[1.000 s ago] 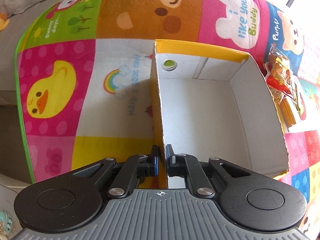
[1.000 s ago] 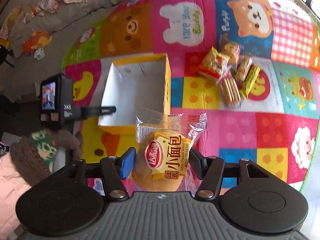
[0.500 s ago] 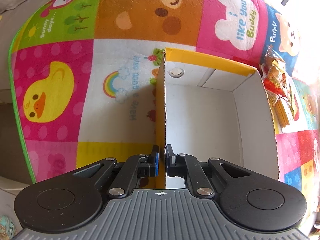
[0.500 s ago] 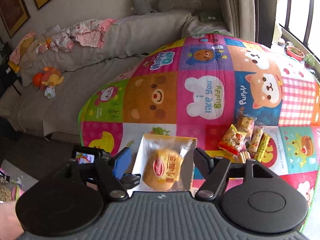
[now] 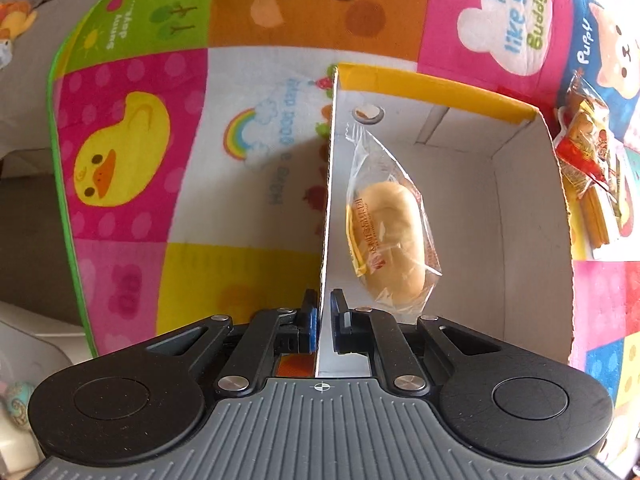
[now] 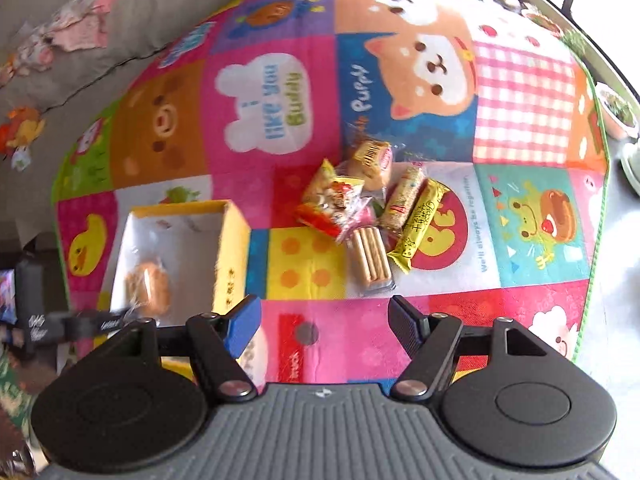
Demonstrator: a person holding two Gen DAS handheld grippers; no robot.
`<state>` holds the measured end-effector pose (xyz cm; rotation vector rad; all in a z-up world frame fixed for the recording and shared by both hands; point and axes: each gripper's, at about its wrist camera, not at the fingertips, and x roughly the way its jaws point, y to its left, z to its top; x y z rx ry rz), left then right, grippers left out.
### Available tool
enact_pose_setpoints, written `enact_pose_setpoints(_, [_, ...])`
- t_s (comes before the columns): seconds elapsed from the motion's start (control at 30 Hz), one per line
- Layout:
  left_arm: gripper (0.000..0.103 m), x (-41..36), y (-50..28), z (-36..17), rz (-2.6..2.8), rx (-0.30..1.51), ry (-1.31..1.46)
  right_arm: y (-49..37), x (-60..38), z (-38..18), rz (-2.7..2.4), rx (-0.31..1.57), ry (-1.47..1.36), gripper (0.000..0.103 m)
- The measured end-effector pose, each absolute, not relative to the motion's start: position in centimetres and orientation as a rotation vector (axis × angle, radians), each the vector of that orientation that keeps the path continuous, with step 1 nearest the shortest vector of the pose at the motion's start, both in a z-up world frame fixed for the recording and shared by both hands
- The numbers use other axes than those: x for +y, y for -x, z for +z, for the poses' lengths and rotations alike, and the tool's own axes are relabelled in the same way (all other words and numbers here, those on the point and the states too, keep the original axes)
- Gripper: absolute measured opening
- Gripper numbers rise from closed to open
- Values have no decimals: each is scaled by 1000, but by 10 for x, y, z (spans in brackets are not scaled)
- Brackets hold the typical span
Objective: Organize objects
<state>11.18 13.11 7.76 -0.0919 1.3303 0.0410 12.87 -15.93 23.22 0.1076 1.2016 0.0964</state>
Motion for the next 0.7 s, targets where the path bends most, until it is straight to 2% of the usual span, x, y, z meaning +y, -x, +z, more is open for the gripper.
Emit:
enact_pose_setpoints(0.23, [9, 115, -106, 82, 0, 1330, 63, -165, -160, 164, 78, 1236, -80, 71])
enact_pose_setpoints(0.5, [8, 112, -112, 79, -49, 1328, 0, -201, -150, 134, -26, 1261, -166, 71])
enact_pose_setpoints(0.57, [8, 120, -112, 79, -21, 1341, 68, -218, -141, 127, -22, 1261, -185, 71])
enact_pose_setpoints(0.63, [8, 124, -111, 78, -17, 1358, 120, -238, -127, 117, -33, 1262, -149, 76])
enact_pose_setpoints(0.7, [8, 122, -109, 76, -25, 1357, 109, -256, -115, 103, -66, 1262, -123, 76])
